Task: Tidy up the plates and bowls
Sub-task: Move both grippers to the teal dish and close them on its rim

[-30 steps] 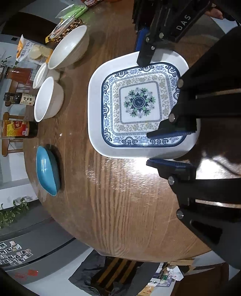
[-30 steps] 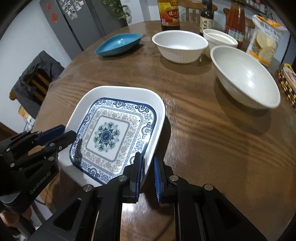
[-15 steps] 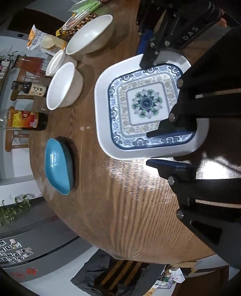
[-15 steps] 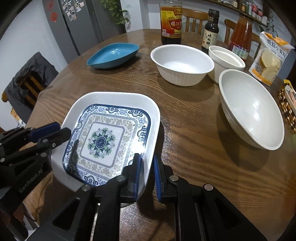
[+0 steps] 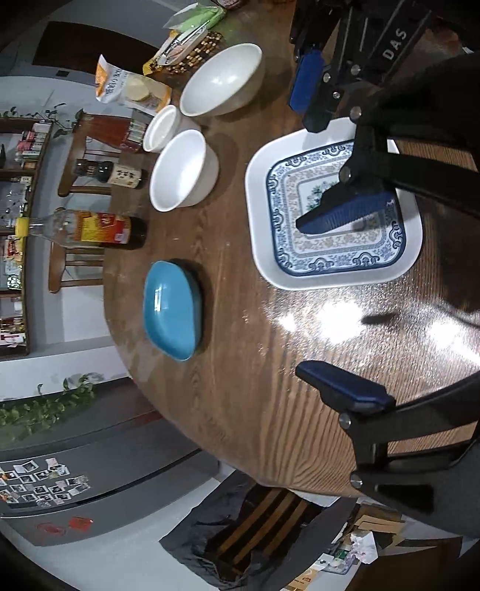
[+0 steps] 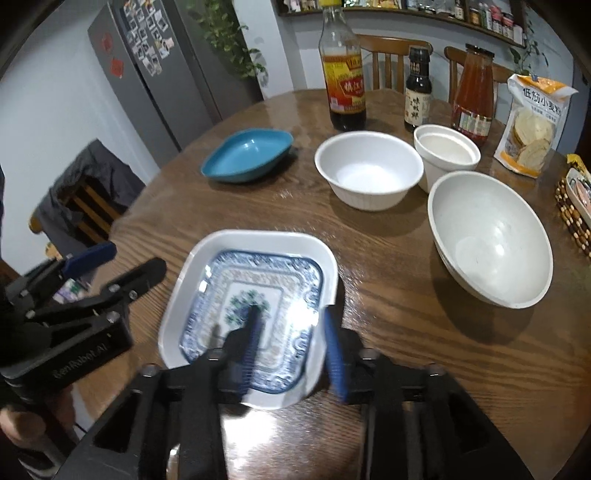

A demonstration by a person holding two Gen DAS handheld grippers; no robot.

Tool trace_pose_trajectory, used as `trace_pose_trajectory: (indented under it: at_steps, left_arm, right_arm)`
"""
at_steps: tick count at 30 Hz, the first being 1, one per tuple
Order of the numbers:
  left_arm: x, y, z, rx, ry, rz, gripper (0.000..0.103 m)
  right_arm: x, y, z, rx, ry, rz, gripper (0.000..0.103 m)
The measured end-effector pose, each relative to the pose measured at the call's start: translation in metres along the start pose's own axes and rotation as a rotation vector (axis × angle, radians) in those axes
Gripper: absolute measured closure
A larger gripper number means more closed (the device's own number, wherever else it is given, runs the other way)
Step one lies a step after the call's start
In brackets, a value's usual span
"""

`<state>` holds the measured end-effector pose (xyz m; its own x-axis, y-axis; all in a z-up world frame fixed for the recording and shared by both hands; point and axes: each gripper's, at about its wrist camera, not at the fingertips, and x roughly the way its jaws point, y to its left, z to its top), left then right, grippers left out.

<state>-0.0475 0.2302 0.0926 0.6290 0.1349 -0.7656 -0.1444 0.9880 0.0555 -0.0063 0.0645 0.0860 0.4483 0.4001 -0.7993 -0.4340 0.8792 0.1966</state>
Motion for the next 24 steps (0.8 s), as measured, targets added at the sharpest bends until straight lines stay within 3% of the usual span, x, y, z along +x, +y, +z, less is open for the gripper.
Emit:
trace_pose_trajectory:
  at_steps: [10, 24]
  left_arm:
    - [-0.006, 0.008, 0.010, 0.008, -0.041, 0.024, 0.022]
    - [0.026, 0.061, 0.050, -0.064, 0.024, 0.013, 0.001]
  right_arm:
    - [-0.017, 0.006, 0.022, 0.048, -0.061, 0.041, 0.043]
    - [0.002, 0.015, 0.067, 0.114, -0.034, 0.077, 0.038]
